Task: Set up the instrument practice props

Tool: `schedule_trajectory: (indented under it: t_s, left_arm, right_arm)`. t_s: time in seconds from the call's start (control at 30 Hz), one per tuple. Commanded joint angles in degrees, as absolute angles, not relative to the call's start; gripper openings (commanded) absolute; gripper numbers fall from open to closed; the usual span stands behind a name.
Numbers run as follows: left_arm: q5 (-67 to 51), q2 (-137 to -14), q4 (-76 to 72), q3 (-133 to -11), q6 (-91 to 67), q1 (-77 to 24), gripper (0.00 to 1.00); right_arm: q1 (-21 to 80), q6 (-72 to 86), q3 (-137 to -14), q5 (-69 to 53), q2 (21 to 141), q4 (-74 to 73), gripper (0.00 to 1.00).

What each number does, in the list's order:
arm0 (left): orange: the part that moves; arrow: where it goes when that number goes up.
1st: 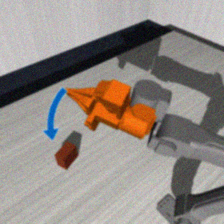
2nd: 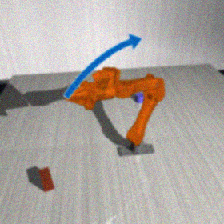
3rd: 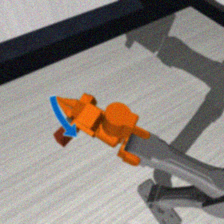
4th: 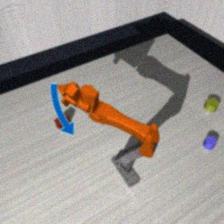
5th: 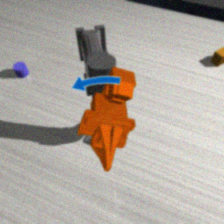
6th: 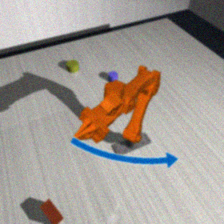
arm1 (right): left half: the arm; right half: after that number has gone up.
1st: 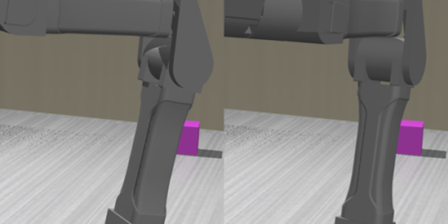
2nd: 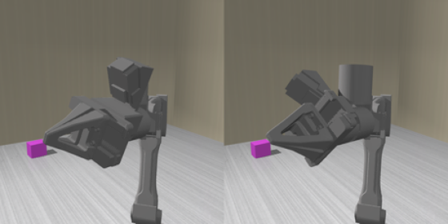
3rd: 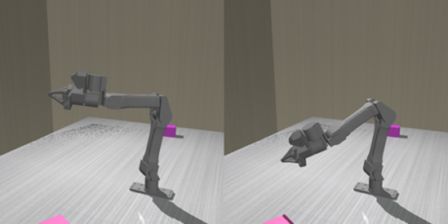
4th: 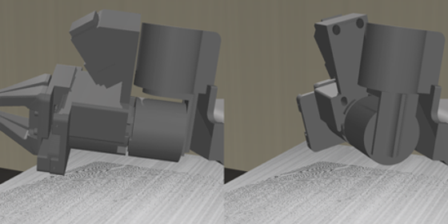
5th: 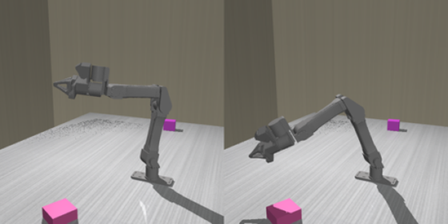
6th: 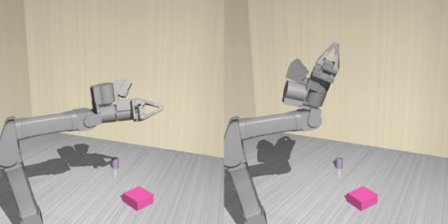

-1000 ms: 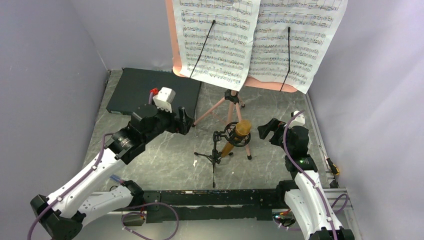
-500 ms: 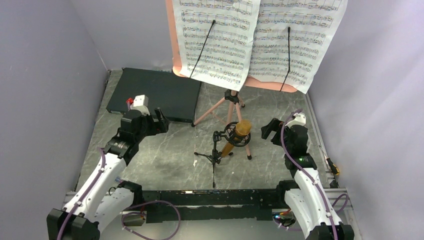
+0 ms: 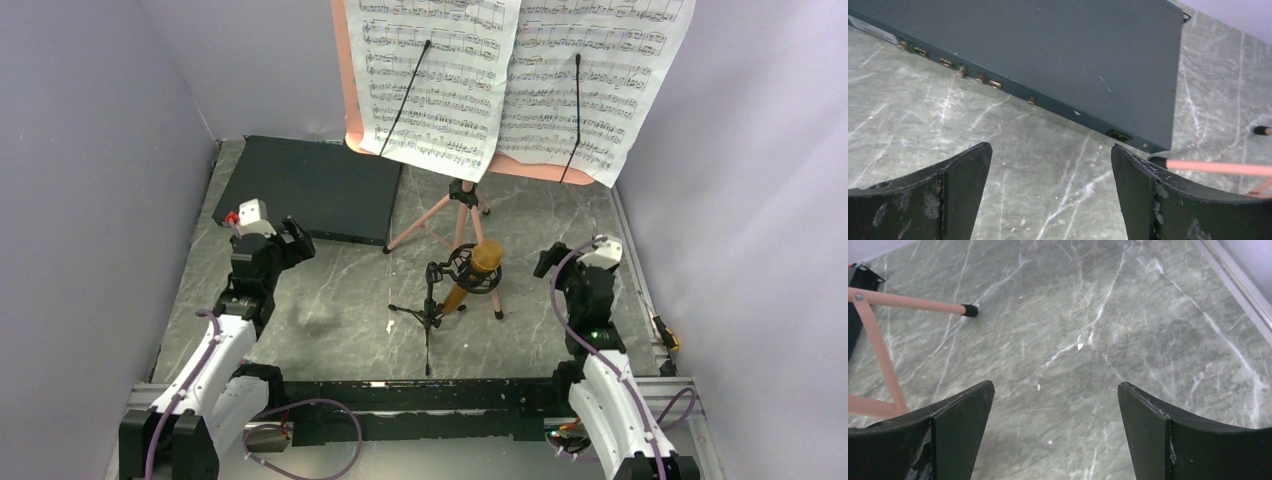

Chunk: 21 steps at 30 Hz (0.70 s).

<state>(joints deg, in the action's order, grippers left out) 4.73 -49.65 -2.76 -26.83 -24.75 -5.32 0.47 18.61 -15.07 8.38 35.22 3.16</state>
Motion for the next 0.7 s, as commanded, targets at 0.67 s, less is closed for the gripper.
schedule_trajectory:
  t_s: [0.67]
  left_arm:
    - [16.41, -88.06, -66.68, -14.21, -0.72, -3.01, 0.94]
  right_arm:
    - [0.26, 3.08, -5.85, 14.48, 82.21, 76.66, 0.99]
